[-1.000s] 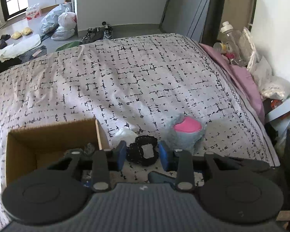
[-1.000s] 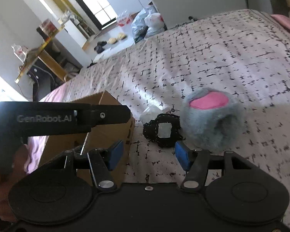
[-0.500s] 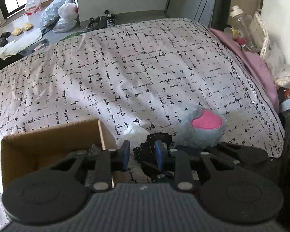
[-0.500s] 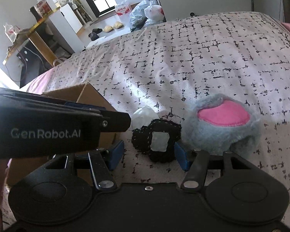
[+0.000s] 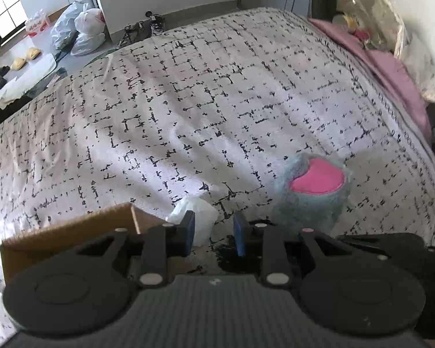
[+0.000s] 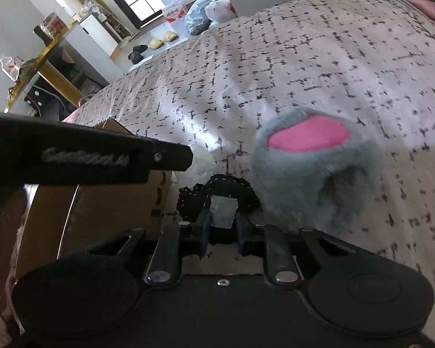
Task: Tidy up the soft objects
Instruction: 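Close the left tool on the white bag while the right tool grasps the black strap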
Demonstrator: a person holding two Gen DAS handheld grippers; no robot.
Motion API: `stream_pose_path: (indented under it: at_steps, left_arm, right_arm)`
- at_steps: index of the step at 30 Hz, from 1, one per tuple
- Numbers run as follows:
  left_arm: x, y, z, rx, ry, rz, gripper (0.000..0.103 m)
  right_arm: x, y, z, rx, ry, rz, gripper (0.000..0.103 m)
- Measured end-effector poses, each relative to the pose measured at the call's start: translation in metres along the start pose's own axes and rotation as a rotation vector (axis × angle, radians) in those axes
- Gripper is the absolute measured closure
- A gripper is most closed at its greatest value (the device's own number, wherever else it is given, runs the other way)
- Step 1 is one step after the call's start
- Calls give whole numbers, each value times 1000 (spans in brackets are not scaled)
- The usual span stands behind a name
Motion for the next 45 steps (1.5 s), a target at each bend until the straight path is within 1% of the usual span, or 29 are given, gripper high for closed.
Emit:
stream_pose_path:
  at_steps: [1, 3, 7, 11, 13, 15, 17, 19, 20, 23, 25, 28, 29, 30, 31, 32, 33, 36, 39, 42, 44, 45]
  left_arm:
    - [2, -1, -2, 16, -4, 10, 75]
    - [6, -2, -7, 49, -12, 33, 72]
    - [13, -5, -12, 96, -22, 82, 72]
    - [23, -8, -19, 153, -33, 143, 70]
    - [27, -10, -23, 186, -40, 166, 65]
    - [31, -11, -26, 226, -53, 182, 56]
    - [35, -13, -28, 254, -65, 198, 54]
    - [39, -16, -29, 267, -73, 214, 53]
    - [40, -17, -29, 268, -74, 221, 53]
    - [42, -20, -32, 303, -65, 240, 52]
    - [46, -21, -36, 339, -62, 259, 50]
    - [51, -21, -41, 392, -46, 286, 43]
    - [53, -20, -43, 419, -42, 291, 39]
    - [54, -19, -45, 444, -43, 294, 33]
    - [56, -19, -46, 459, -44, 296, 31]
    - [58, -18, -46, 475, -47, 298, 27]
    - [60, -17, -45, 489, -50, 303, 26]
    - [69, -18, -42, 510, -57, 318, 26]
    - [78, -19, -36, 505, -38, 341, 26]
    - [87, -18, -30, 477, -31, 371, 26]
    - [90, -17, -28, 473, -24, 375, 26]
    - [90, -16, -29, 481, -22, 369, 26]
  right_arm:
    - [-3, 1, -3, 14, -1, 0, 85]
    - [-9, 2, -7, 31, -4, -2, 85]
    - [-20, 4, -15, 38, -2, -16, 85]
    - [-33, 5, -30, 87, -10, -34, 91]
    - [-36, 4, -37, 99, -7, -40, 92]
    - [-40, 4, -45, 114, -5, -41, 93]
    - [-43, 6, -50, 113, 0, -40, 95]
    - [-43, 6, -54, 125, 2, -34, 95]
    - [-43, 6, -53, 121, -10, -38, 95]
    - [-36, 5, -48, 141, -47, -24, 90]
    - [-26, 7, -42, 152, -70, -13, 74]
    - [-15, 9, -36, 153, -61, -6, 70]
    - [-13, 9, -35, 157, -59, -4, 67]
    - [-12, 9, -34, 159, -57, -9, 56]
    - [-11, 9, -32, 158, -55, -19, 48]
    - [-11, 9, -30, 153, -55, -24, 47]
    - [-9, 8, -28, 148, -53, -20, 47]
    - [-5, 7, -27, 146, -37, -18, 47]
    - [1, 6, -24, 129, -25, -9, 46]
    - [8, 7, -25, 128, -5, 6, 46]
    - [10, 9, -23, 110, 10, 8, 50]
    - [10, 10, -22, 102, 16, 7, 60]
Point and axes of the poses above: each gripper's, at about its wrist camera, not at the fingertips, and x roughly the way its jaws point, z to its left, y to its underside, the point moved 1 cm from there along x, roughly the way its jaws point, and after that the axes turned 14 degrees about -z, right-handed, at the moved point
